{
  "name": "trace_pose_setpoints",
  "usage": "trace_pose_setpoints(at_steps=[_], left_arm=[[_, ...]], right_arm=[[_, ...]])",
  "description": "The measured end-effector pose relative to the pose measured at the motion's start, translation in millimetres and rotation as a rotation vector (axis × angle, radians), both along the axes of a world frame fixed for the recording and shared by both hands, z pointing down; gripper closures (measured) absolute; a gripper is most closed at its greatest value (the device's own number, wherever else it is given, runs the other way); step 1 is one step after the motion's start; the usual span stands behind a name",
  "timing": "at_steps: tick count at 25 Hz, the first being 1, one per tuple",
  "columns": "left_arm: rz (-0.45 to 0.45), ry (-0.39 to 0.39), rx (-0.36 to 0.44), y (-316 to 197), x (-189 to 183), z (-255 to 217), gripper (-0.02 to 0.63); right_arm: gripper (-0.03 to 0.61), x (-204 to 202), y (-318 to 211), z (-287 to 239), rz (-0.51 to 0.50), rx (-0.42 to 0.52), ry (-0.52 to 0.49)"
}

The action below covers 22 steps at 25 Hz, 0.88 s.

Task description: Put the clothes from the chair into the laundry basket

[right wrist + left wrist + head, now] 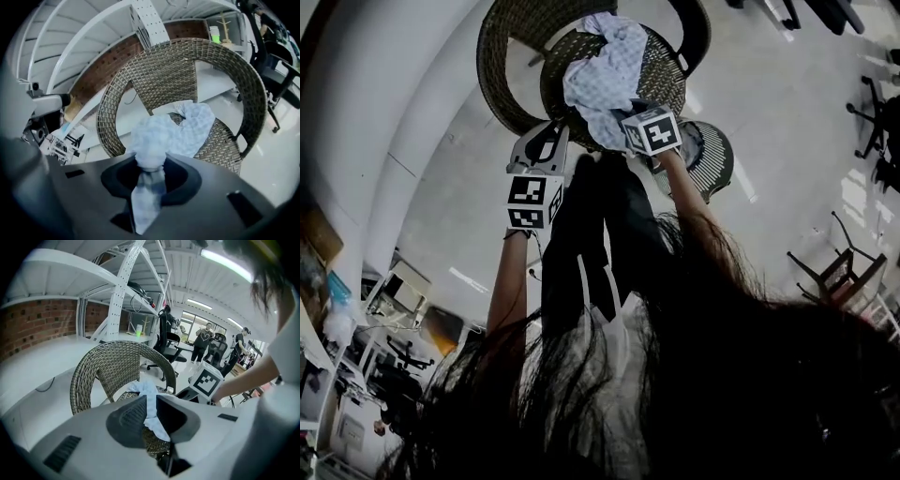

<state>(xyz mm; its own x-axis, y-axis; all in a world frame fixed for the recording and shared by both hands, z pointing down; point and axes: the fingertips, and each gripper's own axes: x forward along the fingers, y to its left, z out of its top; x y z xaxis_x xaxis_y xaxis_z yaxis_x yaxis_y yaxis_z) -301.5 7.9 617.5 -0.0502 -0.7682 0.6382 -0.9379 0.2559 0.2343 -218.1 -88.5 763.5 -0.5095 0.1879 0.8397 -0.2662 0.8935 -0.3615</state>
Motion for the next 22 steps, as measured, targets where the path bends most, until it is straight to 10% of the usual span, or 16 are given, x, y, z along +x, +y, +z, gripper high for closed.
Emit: trace_pose_setpoints(at_steps=[22], left_arm=[[0.086,-0.046,0.142,15,31,-114,0.540]], right_arm=[[0.465,46,21,-210,0.347,-0.027,-0.295]])
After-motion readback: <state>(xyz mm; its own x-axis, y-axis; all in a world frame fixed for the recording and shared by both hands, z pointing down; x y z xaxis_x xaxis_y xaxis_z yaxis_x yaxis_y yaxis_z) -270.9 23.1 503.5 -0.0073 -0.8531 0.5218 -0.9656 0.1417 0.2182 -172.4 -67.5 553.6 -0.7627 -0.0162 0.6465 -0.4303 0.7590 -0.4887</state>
